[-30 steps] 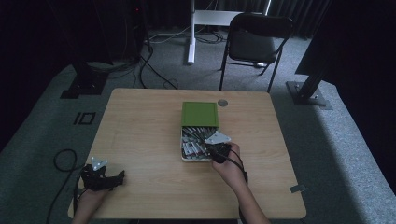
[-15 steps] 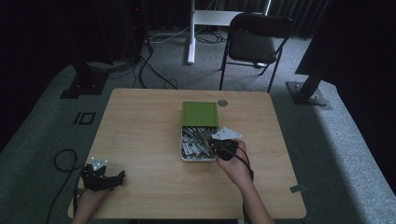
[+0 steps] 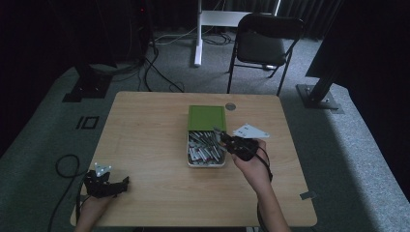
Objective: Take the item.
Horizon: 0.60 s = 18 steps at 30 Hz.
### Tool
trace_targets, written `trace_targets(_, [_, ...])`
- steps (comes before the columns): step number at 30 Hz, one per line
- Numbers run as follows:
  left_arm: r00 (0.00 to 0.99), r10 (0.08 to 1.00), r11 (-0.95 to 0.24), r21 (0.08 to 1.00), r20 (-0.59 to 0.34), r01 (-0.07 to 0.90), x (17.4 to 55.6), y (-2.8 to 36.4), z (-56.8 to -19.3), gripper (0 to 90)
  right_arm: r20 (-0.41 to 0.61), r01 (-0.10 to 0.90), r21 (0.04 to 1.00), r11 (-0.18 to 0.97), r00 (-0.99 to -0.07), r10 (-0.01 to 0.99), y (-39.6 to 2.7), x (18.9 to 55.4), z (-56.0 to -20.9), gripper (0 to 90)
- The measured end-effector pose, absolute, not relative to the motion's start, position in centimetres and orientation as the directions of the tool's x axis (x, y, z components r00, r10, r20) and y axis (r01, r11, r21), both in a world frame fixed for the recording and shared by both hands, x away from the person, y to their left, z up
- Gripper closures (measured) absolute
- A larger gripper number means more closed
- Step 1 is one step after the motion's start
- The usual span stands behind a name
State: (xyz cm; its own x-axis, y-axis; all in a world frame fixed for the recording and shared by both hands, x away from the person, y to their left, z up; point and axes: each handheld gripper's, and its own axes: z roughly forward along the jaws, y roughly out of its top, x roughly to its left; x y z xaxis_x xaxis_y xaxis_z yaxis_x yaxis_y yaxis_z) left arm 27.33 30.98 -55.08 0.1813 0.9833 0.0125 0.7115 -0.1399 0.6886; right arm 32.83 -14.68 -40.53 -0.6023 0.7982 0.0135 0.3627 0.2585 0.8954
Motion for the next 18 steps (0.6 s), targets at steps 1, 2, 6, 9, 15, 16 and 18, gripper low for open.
trace_targets(1, [0.181, 0.983, -0.14, 0.689, 0.013, 0.711, 27.3, 31.0, -55.1, 1.4, 0.011, 0.358, 0.898, 0.257, -0.601, 0.799, -14.9, 32.9, -40.3, 89.9])
trace_targets(2, [0.181, 0.983, -0.14, 0.689, 0.013, 0.711, 27.3, 31.0, -55.1, 1.4, 0.014, 0.352, 0.904, 0.243, -0.592, 0.806, -15.2, 32.9, -40.0, 89.9])
trace_targets(6, [0.181, 0.983, -0.14, 0.689, 0.013, 0.711, 27.3, 31.0, -55.1, 1.4, 0.018, 0.343, 0.914, 0.217, -0.569, 0.822, -16.6, 32.9, -39.0, 89.9])
trace_targets(9, [0.181, 0.983, -0.14, 0.689, 0.013, 0.711, 27.3, 31.0, -55.1, 1.4, 0.02, 0.342, 0.918, 0.2, -0.544, 0.839, -17.8, 33.1, -38.6, 89.9])
trace_targets(15, [0.181, 0.983, -0.14, 0.689, 0.013, 0.711, 27.3, 31.0, -55.1, 1.4, 0.013, 0.361, 0.914, 0.186, -0.484, 0.875, -19.9, 33.8, -38.9, 89.9])
trace_targets(16, [0.181, 0.983, -0.14, 0.689, 0.013, 0.711, 27.3, 31.0, -55.1, 1.4, 0.018, 0.367, 0.913, 0.179, -0.473, 0.881, -20.2, 33.9, -39.1, 89.9])
trace_targets(18, [0.181, 0.983, -0.14, 0.689, 0.013, 0.711, 27.3, 31.0, -55.1, 1.4, 0.013, 0.384, 0.905, 0.185, -0.458, 0.889, -20.6, 34.2, -39.7, 89.9])
